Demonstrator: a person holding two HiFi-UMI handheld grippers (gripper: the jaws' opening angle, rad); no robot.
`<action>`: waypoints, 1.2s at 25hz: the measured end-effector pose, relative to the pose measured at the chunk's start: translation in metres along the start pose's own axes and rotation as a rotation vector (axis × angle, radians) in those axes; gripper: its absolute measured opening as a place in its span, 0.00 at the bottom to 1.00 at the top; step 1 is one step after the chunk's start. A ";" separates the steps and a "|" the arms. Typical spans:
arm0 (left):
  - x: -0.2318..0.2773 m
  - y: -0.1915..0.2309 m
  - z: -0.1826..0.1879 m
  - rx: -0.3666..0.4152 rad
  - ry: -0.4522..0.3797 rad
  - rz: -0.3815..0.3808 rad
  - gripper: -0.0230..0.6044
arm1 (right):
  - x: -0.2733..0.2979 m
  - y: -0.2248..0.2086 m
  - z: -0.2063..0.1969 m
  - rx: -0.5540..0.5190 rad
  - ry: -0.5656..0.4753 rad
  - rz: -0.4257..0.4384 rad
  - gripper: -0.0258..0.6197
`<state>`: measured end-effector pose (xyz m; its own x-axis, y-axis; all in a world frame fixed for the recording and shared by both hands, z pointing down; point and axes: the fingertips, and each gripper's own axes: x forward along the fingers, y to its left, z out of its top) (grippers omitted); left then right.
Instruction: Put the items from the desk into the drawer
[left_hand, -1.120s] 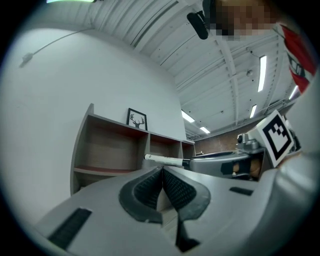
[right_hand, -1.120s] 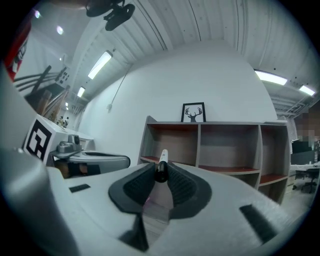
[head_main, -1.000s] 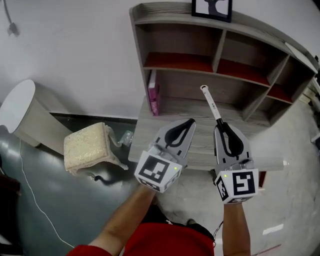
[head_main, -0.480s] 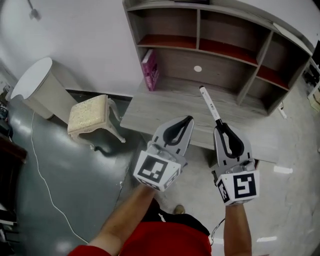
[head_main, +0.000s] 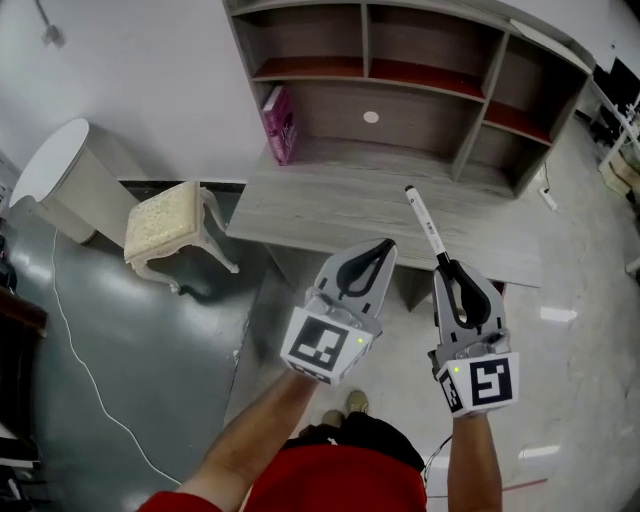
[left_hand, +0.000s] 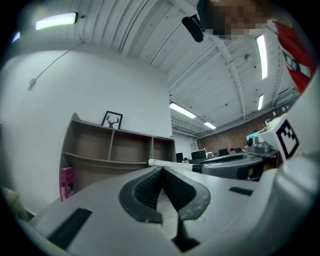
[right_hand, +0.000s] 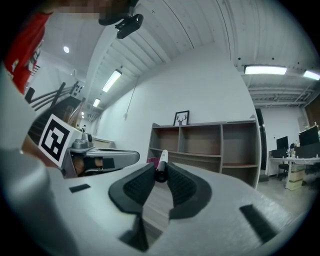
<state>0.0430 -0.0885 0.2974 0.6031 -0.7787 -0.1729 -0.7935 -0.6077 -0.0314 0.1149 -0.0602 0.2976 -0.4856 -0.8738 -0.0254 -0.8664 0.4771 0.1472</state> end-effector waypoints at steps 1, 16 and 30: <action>-0.004 -0.007 -0.004 -0.017 0.014 -0.013 0.05 | -0.010 0.000 -0.007 0.005 0.011 -0.013 0.17; 0.016 -0.109 -0.067 -0.103 -0.008 -0.026 0.05 | -0.137 -0.073 -0.134 -0.051 0.148 -0.095 0.17; 0.108 -0.176 -0.140 -0.100 0.131 0.059 0.05 | -0.159 -0.183 -0.315 -0.065 0.396 0.101 0.17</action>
<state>0.2595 -0.0876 0.4223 0.5665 -0.8230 -0.0420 -0.8197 -0.5680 0.0738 0.3872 -0.0377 0.5859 -0.4742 -0.7976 0.3729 -0.8015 0.5663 0.1920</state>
